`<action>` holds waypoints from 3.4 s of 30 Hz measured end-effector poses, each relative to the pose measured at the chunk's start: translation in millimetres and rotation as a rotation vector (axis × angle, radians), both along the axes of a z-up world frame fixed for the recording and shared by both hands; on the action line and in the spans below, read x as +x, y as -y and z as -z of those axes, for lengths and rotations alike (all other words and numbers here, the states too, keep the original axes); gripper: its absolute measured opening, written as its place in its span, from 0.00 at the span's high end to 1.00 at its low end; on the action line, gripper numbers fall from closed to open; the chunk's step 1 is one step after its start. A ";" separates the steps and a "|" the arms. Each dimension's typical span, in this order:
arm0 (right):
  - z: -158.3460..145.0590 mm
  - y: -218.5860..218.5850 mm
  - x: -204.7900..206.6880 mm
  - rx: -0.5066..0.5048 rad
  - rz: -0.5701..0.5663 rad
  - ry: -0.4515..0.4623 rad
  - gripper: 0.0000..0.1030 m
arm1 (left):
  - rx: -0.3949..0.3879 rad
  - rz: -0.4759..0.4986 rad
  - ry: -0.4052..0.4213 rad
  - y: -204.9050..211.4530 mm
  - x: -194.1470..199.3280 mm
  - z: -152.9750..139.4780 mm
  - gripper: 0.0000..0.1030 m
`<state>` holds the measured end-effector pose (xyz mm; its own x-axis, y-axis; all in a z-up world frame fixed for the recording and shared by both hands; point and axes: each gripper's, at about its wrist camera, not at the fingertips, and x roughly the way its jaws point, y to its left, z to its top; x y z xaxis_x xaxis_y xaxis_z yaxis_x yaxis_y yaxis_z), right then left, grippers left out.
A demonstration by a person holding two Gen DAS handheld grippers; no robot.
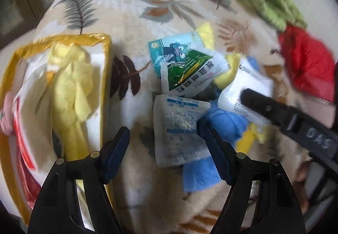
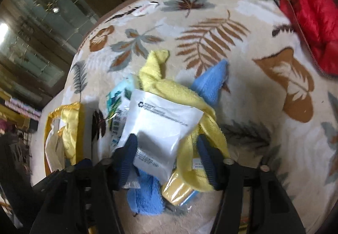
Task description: Organize soft objects
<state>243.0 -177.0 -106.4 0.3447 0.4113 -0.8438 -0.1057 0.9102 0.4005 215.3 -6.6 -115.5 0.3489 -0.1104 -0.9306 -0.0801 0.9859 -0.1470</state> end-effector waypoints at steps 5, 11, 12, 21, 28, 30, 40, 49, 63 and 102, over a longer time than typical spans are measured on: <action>0.3 -4.1 0.2 0.018 0.001 0.007 0.67 | -0.004 0.018 -0.020 5.4 10.2 14.1 0.60; -14.5 -0.3 -13.2 0.032 0.012 0.062 0.85 | -0.094 0.015 0.041 -5.5 -6.8 2.1 0.85; -17.5 3.1 -17.1 0.049 0.012 0.079 0.90 | -0.107 0.014 0.044 -7.3 -9.3 1.7 0.85; -26.5 27.0 -45.5 0.142 0.025 0.147 0.93 | -0.177 0.043 0.100 -11.4 -32.3 -14.9 0.87; -40.8 18.1 -89.4 0.171 -0.024 0.164 0.93 | -0.253 0.036 0.132 -32.6 -75.4 -38.3 0.88; -48.3 7.3 -103.8 0.180 -0.064 0.170 0.93 | -0.274 0.024 0.146 -48.3 -97.3 -49.4 0.88; -60.8 -92.2 -154.7 0.225 -0.328 0.148 0.93 | -0.213 -0.116 0.230 -137.5 -172.9 -88.1 0.88; -27.2 -167.3 -159.0 0.176 -0.475 0.052 0.93 | -0.117 -0.187 0.181 -177.9 -167.3 -55.2 0.88; -13.5 -177.0 -150.4 0.145 -0.463 0.039 0.78 | -0.155 -0.233 0.237 -194.1 -153.8 -25.9 0.83; -61.9 -110.3 -172.1 -0.275 -0.185 0.252 0.43 | -0.124 -0.202 0.431 -111.8 -201.6 -131.6 0.36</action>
<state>71.0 -66.6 -44.5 0.4957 0.2565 -0.8298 -0.3414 0.9360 0.0853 13.7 105.2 16.0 0.7254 -0.1021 -0.6807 -0.1736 0.9298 -0.3244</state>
